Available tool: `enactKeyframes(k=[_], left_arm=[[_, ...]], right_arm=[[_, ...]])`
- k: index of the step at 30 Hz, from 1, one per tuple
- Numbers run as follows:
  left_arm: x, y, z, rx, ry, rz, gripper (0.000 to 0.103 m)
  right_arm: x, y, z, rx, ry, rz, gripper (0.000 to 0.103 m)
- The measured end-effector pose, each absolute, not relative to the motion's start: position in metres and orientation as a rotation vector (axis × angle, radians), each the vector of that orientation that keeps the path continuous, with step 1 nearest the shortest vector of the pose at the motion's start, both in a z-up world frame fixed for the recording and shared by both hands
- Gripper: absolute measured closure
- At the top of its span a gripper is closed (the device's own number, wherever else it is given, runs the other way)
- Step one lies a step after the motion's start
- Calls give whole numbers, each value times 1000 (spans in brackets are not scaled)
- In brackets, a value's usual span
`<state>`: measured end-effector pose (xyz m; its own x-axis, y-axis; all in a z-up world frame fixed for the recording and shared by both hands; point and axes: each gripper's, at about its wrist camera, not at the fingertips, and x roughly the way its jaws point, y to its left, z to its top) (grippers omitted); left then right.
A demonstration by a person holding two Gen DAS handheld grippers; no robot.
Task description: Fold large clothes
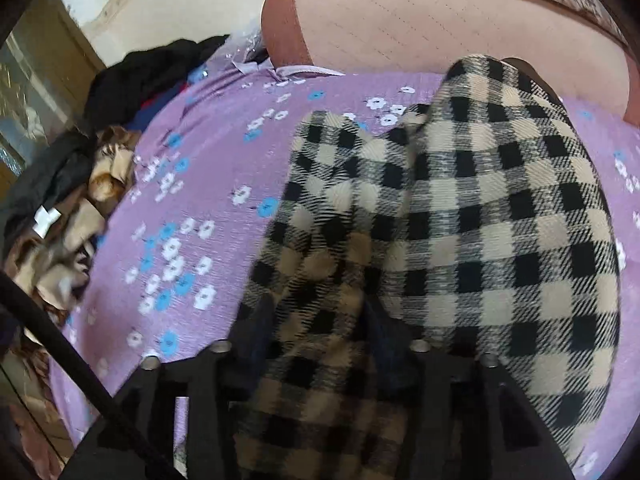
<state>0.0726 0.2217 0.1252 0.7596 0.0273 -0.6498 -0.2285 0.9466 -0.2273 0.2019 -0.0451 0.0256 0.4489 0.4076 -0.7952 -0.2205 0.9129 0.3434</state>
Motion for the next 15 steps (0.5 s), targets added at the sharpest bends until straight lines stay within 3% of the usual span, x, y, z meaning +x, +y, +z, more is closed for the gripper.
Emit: enactKeyframes(k=[4, 12, 15], left_arm=[[73, 226, 125, -335, 708, 150, 14], [70, 219, 123, -305, 705, 168, 14], [70, 214, 122, -288, 709, 163, 14]], right_arm=[[186, -43, 31, 182, 1021, 393, 49], [95, -13, 26, 39, 847, 335, 27], [58, 11, 23, -74, 825, 403, 24]])
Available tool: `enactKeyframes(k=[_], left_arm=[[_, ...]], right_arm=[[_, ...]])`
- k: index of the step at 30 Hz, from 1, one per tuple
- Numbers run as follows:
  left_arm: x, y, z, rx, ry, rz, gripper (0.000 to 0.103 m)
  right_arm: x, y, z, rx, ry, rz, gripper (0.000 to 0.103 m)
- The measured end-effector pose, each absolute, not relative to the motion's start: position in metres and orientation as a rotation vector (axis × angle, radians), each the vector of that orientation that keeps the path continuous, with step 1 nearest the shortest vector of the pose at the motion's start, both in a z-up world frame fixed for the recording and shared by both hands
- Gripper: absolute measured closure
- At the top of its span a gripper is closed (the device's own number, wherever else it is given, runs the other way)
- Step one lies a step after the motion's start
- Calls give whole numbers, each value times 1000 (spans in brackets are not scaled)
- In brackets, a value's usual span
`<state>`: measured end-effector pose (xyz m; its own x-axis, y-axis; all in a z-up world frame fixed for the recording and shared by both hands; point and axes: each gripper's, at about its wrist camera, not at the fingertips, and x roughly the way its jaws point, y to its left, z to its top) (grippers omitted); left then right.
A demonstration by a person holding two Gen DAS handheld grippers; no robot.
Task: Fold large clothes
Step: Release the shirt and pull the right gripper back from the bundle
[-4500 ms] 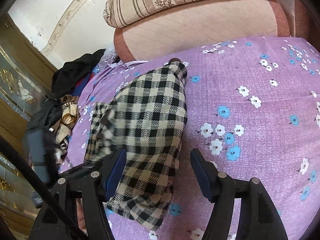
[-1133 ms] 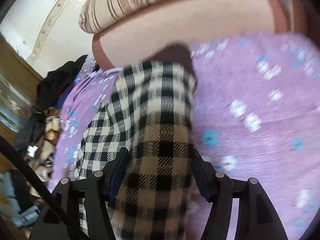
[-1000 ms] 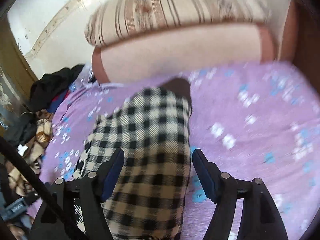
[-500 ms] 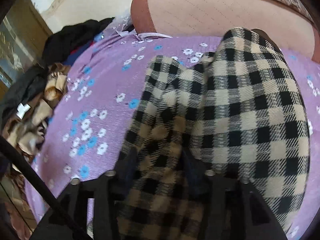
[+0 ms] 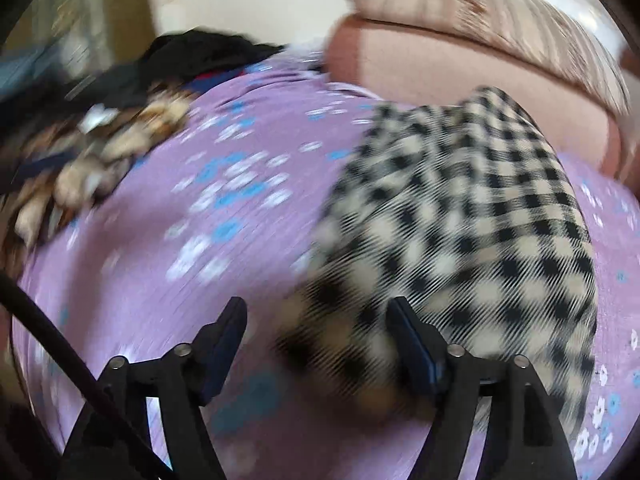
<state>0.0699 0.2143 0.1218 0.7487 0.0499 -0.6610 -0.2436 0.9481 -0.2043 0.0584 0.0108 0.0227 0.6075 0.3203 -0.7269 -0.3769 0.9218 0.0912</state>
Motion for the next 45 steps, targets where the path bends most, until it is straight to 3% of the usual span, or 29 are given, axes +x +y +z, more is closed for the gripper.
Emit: enactKeyframes(k=[3, 7, 10, 12, 16, 19, 25, 31, 32, 35, 39, 45], left_arm=[[68, 213, 122, -283, 706, 157, 14], [66, 214, 124, -288, 700, 155, 14], [66, 215, 123, -303, 701, 153, 14], [66, 213, 122, -300, 705, 153, 14], [66, 208, 120, -269, 710, 158, 14], [65, 205, 121, -241, 700, 171, 14], [65, 204, 125, -225, 670, 215, 12], [56, 204, 138, -134, 587, 307, 7], [54, 204, 140, -119, 562, 317, 3], [50, 205, 146, -90, 497, 339, 0], [46, 205, 154, -80, 427, 343, 0], [34, 195, 156, -91, 407, 287, 0]], right_arm=[[32, 17, 29, -162, 814, 491, 26], [28, -31, 55, -56, 791, 475, 28], [47, -92, 70, 99, 780, 362, 39], [64, -128, 63, 199, 817, 275, 54], [76, -147, 13, 251, 990, 269, 54], [59, -129, 23, 62, 951, 249, 55], [52, -94, 81, -8, 783, 322, 54], [123, -38, 42, -21, 914, 361, 54], [136, -27, 30, -13, 948, 378, 52], [148, 0, 20, -58, 936, 374, 30], [139, 13, 25, -181, 915, 380, 30], [83, -42, 62, -104, 834, 371, 31]])
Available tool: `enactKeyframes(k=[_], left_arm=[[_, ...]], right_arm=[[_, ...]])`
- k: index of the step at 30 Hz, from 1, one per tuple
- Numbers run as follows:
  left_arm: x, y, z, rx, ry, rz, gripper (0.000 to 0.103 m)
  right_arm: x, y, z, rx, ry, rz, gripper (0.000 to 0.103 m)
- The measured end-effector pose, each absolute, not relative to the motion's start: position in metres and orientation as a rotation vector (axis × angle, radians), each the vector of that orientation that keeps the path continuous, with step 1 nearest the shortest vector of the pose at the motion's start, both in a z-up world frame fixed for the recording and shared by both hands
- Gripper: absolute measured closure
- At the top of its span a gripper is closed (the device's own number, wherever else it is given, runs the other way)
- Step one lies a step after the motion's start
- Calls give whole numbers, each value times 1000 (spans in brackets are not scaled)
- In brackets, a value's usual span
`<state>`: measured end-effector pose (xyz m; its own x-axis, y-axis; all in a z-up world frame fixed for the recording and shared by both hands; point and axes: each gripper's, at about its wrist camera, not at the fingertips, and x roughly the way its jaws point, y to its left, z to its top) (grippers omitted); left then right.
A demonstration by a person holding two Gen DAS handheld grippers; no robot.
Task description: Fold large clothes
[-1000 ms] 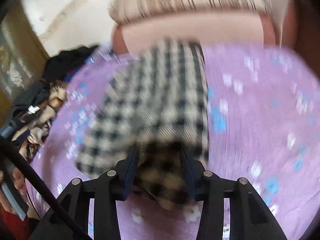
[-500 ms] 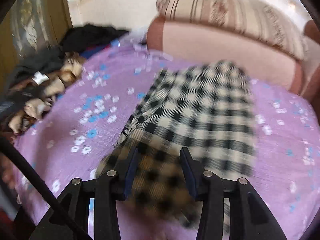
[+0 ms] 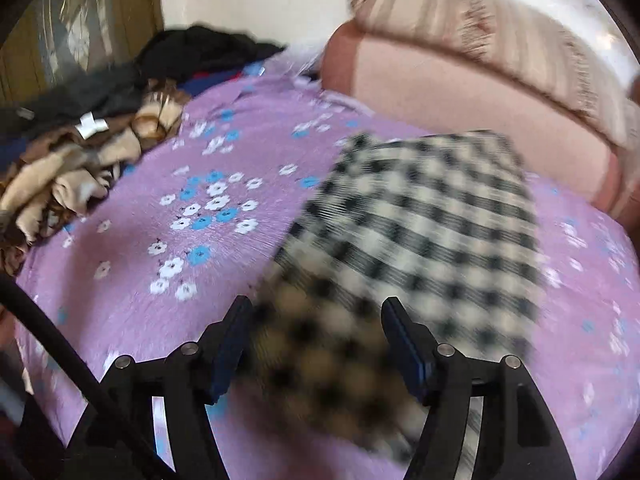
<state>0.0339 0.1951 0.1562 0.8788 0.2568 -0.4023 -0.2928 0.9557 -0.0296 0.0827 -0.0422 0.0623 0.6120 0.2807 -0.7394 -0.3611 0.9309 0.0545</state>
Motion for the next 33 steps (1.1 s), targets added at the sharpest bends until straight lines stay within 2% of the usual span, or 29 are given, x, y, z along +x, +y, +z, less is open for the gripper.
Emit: enactKeyframes(k=[3, 8, 17, 23, 27, 30, 33], left_arm=[[29, 177, 149, -42, 460, 255, 0], [12, 139, 122, -69, 671, 139, 0], [-41, 83, 31, -84, 1015, 96, 0], [-54, 69, 11, -34, 1015, 129, 0], [-56, 70, 9, -34, 988, 126, 0], [-55, 75, 19, -56, 996, 91, 1], [-58, 76, 52, -95, 895, 46, 1]], right_arm=[[46, -83, 70, -49, 818, 319, 31], [-5, -158, 52, 54, 879, 192, 30], [-44, -206, 23, 187, 925, 149, 30], [-49, -200, 25, 182, 888, 194, 30], [-34, -186, 42, 110, 799, 235, 30], [-9, -161, 39, -9, 800, 243, 30], [15, -143, 28, -98, 814, 238, 32]])
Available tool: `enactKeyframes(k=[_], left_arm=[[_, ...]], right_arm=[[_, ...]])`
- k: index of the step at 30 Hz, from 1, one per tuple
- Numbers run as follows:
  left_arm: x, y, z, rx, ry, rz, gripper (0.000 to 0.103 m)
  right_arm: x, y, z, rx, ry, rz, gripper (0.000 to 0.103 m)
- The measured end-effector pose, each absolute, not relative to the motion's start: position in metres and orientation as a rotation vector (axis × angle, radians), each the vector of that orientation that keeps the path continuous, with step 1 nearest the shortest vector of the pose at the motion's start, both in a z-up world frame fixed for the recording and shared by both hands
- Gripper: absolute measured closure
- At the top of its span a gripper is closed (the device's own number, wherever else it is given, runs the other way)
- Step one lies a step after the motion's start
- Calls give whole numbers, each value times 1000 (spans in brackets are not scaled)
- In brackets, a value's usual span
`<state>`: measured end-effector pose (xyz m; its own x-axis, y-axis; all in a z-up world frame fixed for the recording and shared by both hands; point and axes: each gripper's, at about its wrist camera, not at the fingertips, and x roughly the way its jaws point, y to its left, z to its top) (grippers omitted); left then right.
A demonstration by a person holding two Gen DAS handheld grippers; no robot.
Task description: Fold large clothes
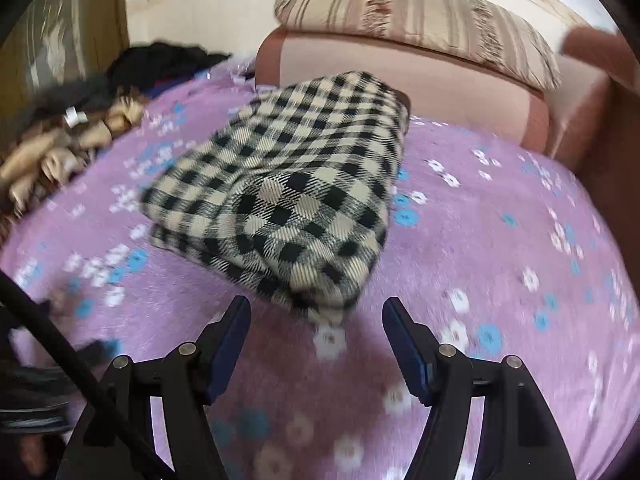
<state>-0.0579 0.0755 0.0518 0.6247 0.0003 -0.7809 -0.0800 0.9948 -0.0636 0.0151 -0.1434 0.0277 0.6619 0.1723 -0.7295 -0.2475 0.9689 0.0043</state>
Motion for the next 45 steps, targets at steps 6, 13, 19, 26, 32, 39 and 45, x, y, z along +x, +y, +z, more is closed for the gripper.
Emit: enactKeyframes(k=[6, 13, 19, 26, 32, 39, 45], left_arm=[[5, 55, 95, -41, 792, 12, 1], [87, 31, 49, 138, 940, 104, 0], [80, 59, 35, 31, 975, 86, 0], [41, 75, 62, 28, 900, 55, 0], [30, 106, 75, -58, 835, 79, 0], [39, 148, 75, -215, 854, 72, 0], [32, 178, 85, -316, 823, 78, 0]], right_arm=[[37, -196, 14, 223, 875, 135, 64], [37, -204, 10, 265, 897, 155, 63], [22, -205, 22, 241, 888, 225, 53], [18, -208, 69, 224, 775, 243, 51], [98, -150, 87, 132, 811, 285, 45], [168, -67, 70, -32, 923, 187, 23], [186, -52, 41, -120, 986, 77, 84]])
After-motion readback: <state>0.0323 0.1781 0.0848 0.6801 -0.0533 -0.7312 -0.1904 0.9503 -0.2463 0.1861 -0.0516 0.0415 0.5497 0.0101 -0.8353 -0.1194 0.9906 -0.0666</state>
